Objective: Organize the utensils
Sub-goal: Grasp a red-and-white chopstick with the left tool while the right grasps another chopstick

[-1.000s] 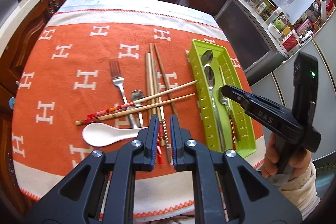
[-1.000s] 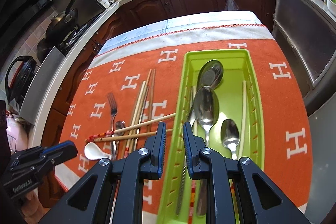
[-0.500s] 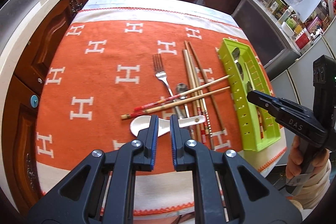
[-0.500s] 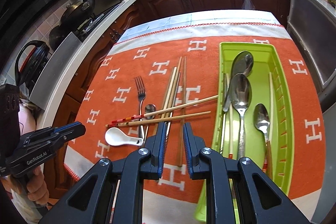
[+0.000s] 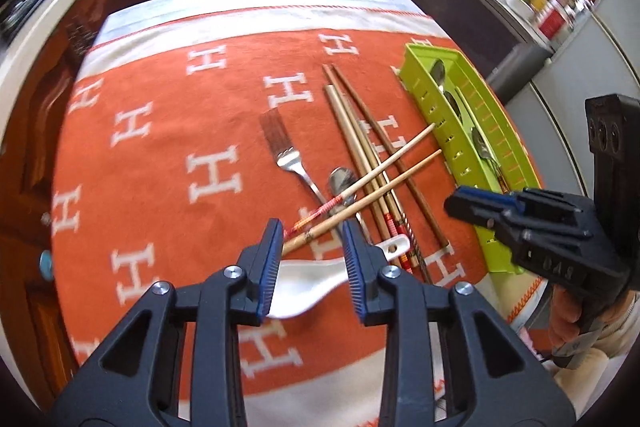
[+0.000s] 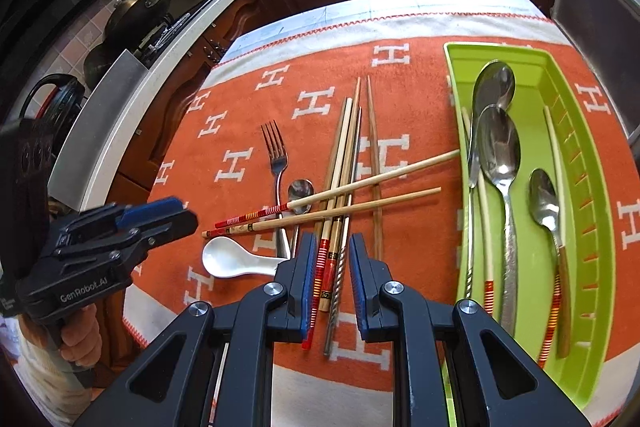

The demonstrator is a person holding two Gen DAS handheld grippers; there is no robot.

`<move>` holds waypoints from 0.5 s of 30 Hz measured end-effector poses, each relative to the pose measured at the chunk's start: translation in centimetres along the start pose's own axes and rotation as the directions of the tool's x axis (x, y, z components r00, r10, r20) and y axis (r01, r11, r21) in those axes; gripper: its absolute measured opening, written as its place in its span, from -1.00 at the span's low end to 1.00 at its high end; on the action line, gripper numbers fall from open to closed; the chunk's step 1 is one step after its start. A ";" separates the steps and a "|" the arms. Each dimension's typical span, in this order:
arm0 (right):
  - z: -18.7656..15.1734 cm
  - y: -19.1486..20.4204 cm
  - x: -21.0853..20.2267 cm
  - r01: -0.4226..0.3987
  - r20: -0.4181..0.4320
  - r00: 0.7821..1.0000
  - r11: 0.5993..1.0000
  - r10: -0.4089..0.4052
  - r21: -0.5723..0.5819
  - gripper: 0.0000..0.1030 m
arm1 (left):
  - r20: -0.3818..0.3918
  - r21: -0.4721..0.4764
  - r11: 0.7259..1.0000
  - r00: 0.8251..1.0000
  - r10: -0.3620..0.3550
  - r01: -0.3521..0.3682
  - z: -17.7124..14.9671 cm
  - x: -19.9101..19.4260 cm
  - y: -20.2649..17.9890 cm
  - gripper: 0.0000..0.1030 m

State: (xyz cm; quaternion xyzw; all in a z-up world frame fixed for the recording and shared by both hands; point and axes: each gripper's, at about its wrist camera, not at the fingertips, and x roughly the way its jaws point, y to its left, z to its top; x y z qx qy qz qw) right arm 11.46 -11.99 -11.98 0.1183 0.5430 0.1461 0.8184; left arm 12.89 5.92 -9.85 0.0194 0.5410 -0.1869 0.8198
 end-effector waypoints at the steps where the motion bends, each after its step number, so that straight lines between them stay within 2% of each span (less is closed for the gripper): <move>1: -0.1 -0.1 0.3 -0.002 -0.003 1.000 1.000 0.003 0.007 -0.68 | -0.006 0.024 1.000 1.000 0.001 -0.001 0.4 0.6 -0.1 -0.48; 5: -0.2 -0.3 1.3 -0.006 -0.008 1.000 0.999 0.006 0.038 -0.68 | -0.063 0.127 0.992 0.998 0.003 0.005 1.8 3.6 -0.5 -0.50; 9: 0.0 -0.6 2.1 -0.006 -0.018 1.000 0.998 0.007 0.055 -0.68 | -0.114 0.227 0.974 0.993 0.011 0.015 2.2 6.0 -1.2 -0.60; 15: 0.4 -0.7 3.2 -0.003 -0.032 0.999 0.998 0.005 0.062 -0.68 | -0.152 0.314 0.949 0.988 0.018 0.031 2.7 8.0 -1.9 -0.68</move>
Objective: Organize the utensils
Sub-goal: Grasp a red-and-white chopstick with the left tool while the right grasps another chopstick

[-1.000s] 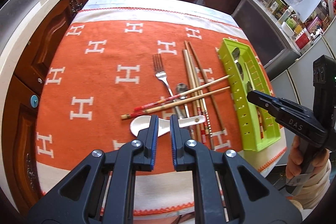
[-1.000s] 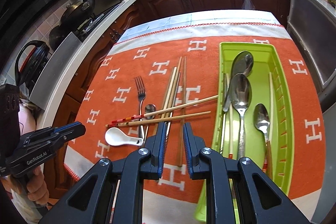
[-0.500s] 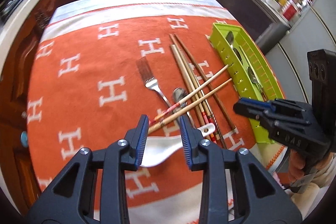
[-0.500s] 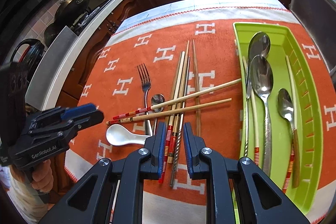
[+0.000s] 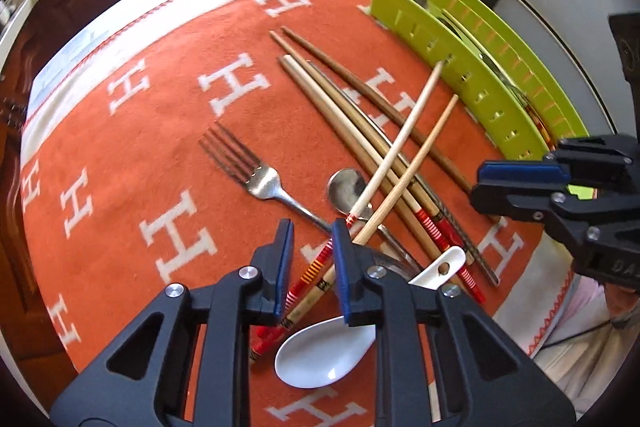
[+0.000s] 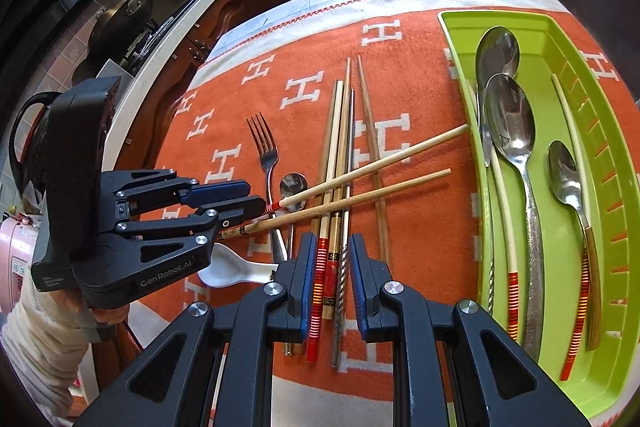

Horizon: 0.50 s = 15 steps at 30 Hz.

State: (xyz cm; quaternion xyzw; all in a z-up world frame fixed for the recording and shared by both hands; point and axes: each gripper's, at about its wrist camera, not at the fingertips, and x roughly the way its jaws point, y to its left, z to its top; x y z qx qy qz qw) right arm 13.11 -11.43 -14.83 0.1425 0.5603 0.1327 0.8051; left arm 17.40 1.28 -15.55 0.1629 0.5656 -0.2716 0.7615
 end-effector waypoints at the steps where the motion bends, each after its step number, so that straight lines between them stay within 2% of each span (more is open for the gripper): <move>1: 0.1 0.0 0.2 -0.001 -0.004 1.000 1.000 0.001 0.005 -0.68 | -0.002 0.012 1.000 1.000 0.000 0.000 0.1 0.0 -0.1 -0.68; 9: 0.5 0.1 1.4 -0.004 -0.021 1.000 1.000 0.005 0.013 -0.68 | -0.040 0.100 0.995 0.999 -0.002 0.006 0.2 0.4 -0.8 -0.68; 15: 0.6 -0.2 2.1 -0.005 -0.026 1.000 0.999 0.006 0.046 -0.68 | -0.087 0.134 0.991 0.996 0.031 -0.019 0.1 2.0 -1.4 -0.68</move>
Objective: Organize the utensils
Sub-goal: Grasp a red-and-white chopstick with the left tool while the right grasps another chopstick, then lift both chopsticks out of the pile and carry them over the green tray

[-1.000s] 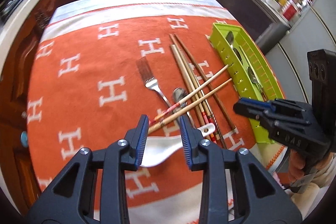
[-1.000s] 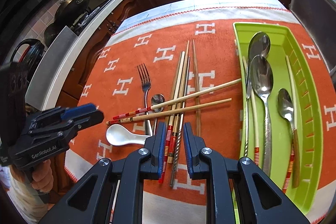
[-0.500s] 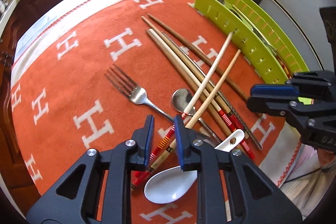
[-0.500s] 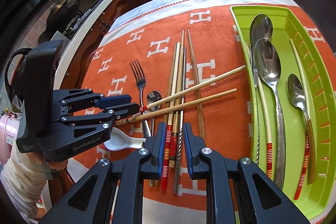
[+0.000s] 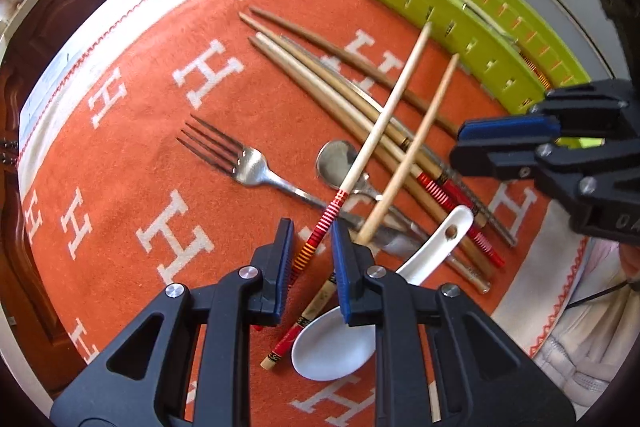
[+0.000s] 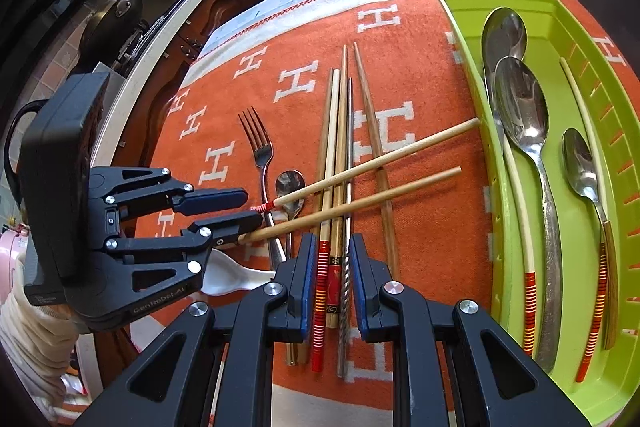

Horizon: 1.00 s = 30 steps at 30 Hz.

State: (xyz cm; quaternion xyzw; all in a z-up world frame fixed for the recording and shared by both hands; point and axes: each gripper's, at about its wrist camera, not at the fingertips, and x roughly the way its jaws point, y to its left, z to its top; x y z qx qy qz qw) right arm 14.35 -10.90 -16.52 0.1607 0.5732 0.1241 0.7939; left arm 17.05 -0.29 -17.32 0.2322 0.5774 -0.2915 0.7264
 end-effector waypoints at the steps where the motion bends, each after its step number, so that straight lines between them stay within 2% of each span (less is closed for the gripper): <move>1: 0.0 -0.1 0.1 0.001 0.000 1.000 1.000 -0.001 0.005 -0.68 | 0.011 0.002 1.000 1.000 0.001 -0.001 0.0 0.0 -0.1 -0.71; 6: 0.5 -0.4 0.8 -0.009 -0.009 1.000 0.999 0.009 0.047 -0.68 | 0.015 -0.002 1.000 1.000 0.016 -0.016 0.2 0.2 -0.6 -0.93; 13: 1.7 -1.4 2.1 -0.038 -0.005 0.999 0.986 0.039 0.160 -0.68 | 0.044 -0.065 0.998 0.999 0.008 -0.006 -1.0 -0.6 0.1 -0.94; 17: 2.9 -1.4 3.0 -0.038 0.006 0.999 0.981 0.038 0.191 -0.61 | 0.077 -0.121 0.992 0.997 -0.015 0.025 -1.3 -1.5 0.7 -0.94; 22: 4.6 -0.4 4.4 -0.056 0.001 0.998 0.979 0.057 0.196 -0.61 | 0.099 -0.172 0.984 0.995 -0.023 0.040 -1.8 -2.2 1.4 -0.94; 30: 6.4 1.3 5.9 0.006 -0.012 1.000 0.976 -0.003 0.217 -0.60 | 0.156 -0.249 0.967 0.988 -0.021 0.060 -3.1 -4.3 2.6 -0.94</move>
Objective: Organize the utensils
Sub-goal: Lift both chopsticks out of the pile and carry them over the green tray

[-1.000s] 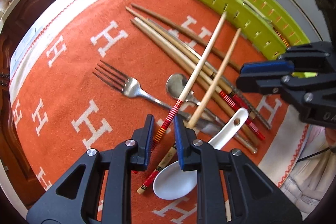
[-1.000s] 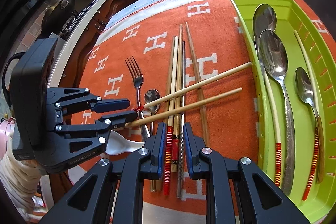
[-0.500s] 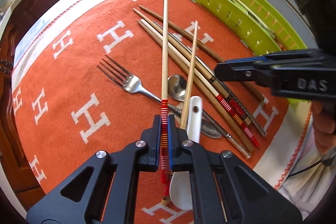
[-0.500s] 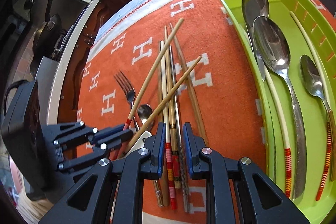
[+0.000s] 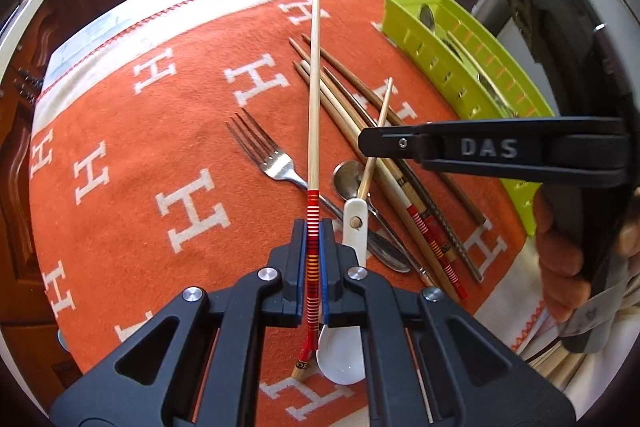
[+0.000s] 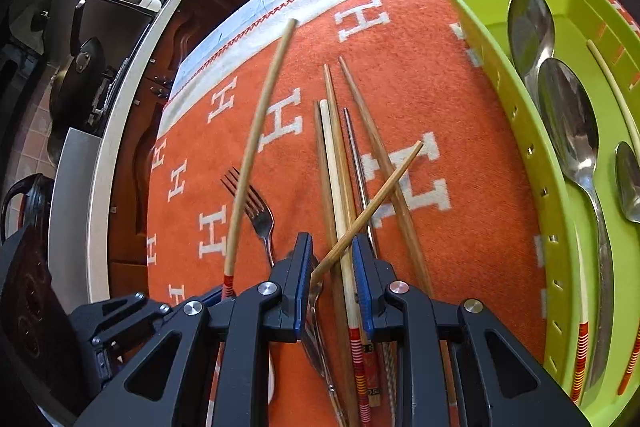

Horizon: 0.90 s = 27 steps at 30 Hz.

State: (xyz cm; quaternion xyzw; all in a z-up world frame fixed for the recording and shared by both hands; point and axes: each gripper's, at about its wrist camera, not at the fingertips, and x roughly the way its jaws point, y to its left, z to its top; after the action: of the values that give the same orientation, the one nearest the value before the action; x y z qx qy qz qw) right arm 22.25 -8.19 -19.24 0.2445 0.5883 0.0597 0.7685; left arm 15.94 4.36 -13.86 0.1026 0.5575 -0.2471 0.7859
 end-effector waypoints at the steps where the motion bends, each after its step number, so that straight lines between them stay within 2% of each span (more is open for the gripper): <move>1: 0.2 0.2 0.2 0.012 0.002 1.000 1.000 -0.012 0.007 -0.60 | 0.009 -0.013 1.000 1.000 0.000 0.000 -0.1 -0.3 0.2 -0.94; 6: 1.0 1.0 1.3 0.064 0.019 0.998 0.998 -0.064 0.019 -0.60 | 0.034 -0.048 0.999 0.999 -0.008 0.009 -0.3 -1.5 1.1 -0.94; 8: 1.2 1.4 1.6 0.093 0.031 0.995 0.995 -0.093 0.022 -0.71 | 0.038 -0.061 0.998 0.999 -0.006 0.008 -0.5 -1.8 1.4 -0.94; 10: 1.4 1.2 1.6 0.087 0.035 0.995 0.996 -0.088 0.036 -0.73 | 0.036 -0.071 0.997 0.999 -0.001 0.004 -0.4 -1.6 1.5 -0.94; 18: 1.3 1.1 -1.3 -0.051 0.105 0.993 0.998 0.048 0.022 -0.81 | 0.059 -0.109 0.994 0.998 0.012 -0.006 -0.9 -2.7 2.3 -0.94; 27: 0.4 2.0 -7.7 -0.191 0.195 0.961 0.981 0.195 -0.039 -0.89 | 0.111 -0.109 0.994 0.993 0.031 -0.019 -1.3 -6.1 1.3 -0.94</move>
State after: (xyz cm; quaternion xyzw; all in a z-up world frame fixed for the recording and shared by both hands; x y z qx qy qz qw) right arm 20.75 -9.47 -11.54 0.2978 0.4816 0.1153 0.8162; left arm 13.94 7.72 -8.87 0.0529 0.5236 -0.2120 0.8235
